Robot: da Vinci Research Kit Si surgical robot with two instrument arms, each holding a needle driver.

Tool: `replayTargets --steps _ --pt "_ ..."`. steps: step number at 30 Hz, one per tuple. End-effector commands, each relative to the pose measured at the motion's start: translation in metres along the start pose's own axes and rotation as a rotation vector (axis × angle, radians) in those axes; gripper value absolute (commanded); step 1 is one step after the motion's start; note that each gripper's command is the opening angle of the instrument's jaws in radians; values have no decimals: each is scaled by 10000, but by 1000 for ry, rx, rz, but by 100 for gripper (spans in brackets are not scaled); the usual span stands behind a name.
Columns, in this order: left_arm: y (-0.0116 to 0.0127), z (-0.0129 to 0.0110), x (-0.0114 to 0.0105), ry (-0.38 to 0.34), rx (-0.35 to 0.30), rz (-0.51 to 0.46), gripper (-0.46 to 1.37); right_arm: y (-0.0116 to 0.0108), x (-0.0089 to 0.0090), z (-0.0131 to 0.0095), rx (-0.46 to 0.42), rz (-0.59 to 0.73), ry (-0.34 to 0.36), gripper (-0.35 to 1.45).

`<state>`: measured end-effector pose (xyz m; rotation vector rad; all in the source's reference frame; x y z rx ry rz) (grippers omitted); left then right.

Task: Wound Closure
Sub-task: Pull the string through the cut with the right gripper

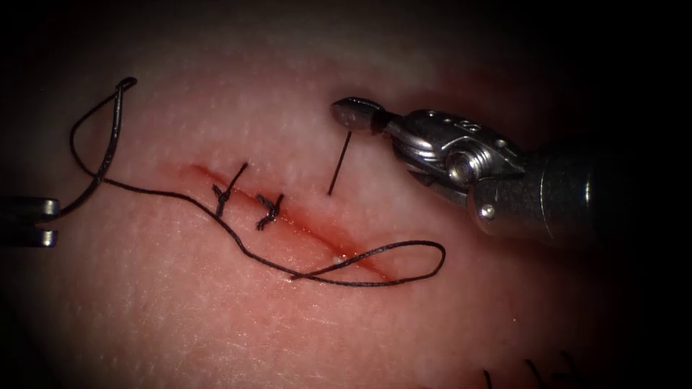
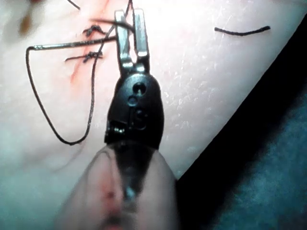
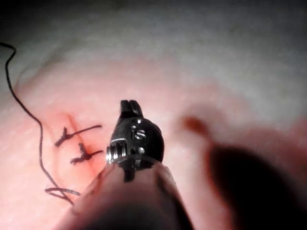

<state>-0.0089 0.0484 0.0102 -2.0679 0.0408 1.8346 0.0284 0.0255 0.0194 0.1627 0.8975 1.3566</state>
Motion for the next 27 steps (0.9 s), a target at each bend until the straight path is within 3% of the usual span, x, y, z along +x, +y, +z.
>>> replayTargets --steps 1,3,4,10,27 --pt "0 0 0 2 0 0 -35 1 -1 0 -1 0 8 30" --pt "0 0 0 2 0 0 -35 2 -1 0 6 0 28 78" --pt "0 0 0 2 0 0 -35 2 -1 -1 8 -5 33 90" --pt "-1 -1 0 2 -1 0 -35 1 -4 -6 14 -53 52 121" --pt "-7 -6 -5 0 6 24 -35 -8 -29 -38 16 -148 65 132"
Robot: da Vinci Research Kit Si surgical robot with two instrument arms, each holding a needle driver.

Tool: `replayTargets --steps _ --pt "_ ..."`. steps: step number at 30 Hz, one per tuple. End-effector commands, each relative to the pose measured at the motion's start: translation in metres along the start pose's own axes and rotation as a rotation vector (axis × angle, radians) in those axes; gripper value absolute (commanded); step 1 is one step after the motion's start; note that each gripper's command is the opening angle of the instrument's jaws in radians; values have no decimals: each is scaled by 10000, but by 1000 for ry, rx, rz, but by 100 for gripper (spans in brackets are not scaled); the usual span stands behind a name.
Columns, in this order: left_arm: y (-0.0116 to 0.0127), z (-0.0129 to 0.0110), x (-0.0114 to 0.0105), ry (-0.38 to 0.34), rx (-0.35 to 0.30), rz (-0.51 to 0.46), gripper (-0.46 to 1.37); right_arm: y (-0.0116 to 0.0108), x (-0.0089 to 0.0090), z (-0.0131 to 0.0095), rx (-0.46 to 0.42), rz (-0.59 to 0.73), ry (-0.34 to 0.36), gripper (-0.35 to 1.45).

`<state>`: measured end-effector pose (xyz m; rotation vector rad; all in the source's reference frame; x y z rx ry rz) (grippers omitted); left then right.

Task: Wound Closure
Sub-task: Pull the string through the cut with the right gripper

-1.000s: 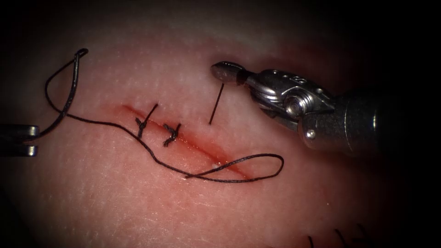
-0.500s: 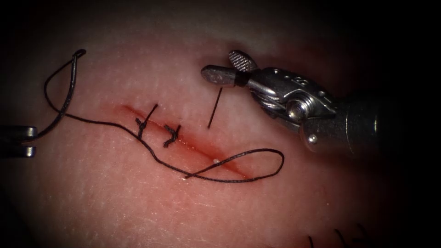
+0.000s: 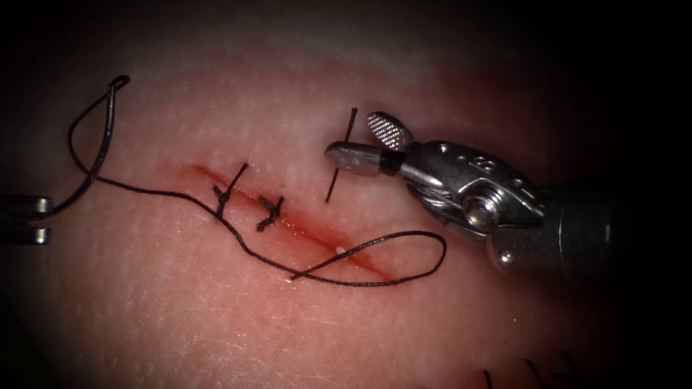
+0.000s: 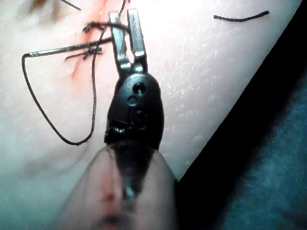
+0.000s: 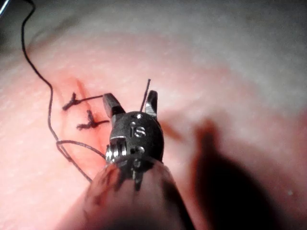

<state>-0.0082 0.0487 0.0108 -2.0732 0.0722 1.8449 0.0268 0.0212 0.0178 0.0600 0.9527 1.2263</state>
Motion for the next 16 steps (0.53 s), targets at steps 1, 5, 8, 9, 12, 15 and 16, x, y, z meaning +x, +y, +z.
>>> replayTargets --steps 1,5,8,9,12,15,16 --pt "0 0 0 -4 2 6 -35 0 0 -1 6 -1 1 132" --pt "-1 0 -1 -7 5 7 -35 -1 -1 -4 5 -7 1 131" --pt "-1 0 -1 -7 5 8 -35 -1 -1 -3 5 -7 1 130" --pt "-1 0 -1 -7 5 8 -35 -1 -1 -3 5 -7 1 130" --pt "-2 0 -1 -7 5 8 -35 -1 -1 -2 3 -13 1 130" --pt "-1 0 -1 -8 6 8 -35 -1 -1 -1 3 -13 4 131" --pt "-1 0 -1 -8 6 9 -35 -1 -1 -1 3 -13 4 131"
